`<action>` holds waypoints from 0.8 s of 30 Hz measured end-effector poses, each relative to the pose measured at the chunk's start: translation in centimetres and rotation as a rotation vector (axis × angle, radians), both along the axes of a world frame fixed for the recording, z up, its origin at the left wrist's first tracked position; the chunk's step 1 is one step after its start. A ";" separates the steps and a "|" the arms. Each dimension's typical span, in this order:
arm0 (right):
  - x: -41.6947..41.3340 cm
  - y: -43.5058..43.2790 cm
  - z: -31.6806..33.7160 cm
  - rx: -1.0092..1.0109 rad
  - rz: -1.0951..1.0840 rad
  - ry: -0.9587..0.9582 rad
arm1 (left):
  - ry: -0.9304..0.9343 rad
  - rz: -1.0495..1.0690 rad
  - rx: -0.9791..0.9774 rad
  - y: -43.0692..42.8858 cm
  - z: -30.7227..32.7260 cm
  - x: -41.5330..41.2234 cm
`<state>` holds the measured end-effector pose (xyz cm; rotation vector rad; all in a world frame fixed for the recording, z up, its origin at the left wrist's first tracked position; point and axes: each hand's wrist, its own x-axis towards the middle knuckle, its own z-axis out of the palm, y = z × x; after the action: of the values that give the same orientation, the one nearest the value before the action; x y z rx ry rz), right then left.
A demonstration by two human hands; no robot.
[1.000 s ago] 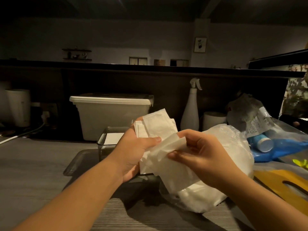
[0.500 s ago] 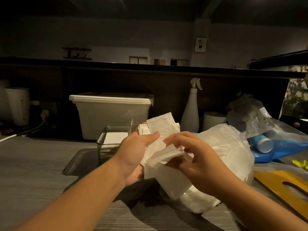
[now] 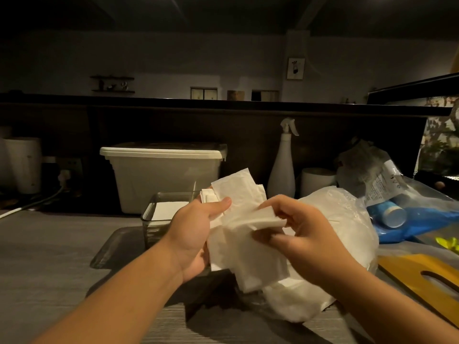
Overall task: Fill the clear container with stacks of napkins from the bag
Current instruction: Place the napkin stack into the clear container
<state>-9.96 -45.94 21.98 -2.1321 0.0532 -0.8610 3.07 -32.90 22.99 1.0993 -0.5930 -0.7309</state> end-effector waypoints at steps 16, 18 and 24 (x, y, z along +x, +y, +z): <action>0.5 -1.0 -0.3 0.232 -0.091 -0.112 | -0.177 -0.230 0.000 -0.1 -0.5 -0.9; 0.5 -1.0 -0.3 0.222 -0.113 -0.115 | -0.310 -0.217 0.033 -0.3 -0.8 -0.9; 0.5 -1.1 -0.3 0.428 -0.074 -0.034 | -0.448 -0.084 0.066 -0.6 -1.3 -0.4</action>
<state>-9.48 -47.05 21.73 -1.7227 0.2753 -0.8428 2.63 -33.54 21.67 1.3172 -1.0051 -0.5797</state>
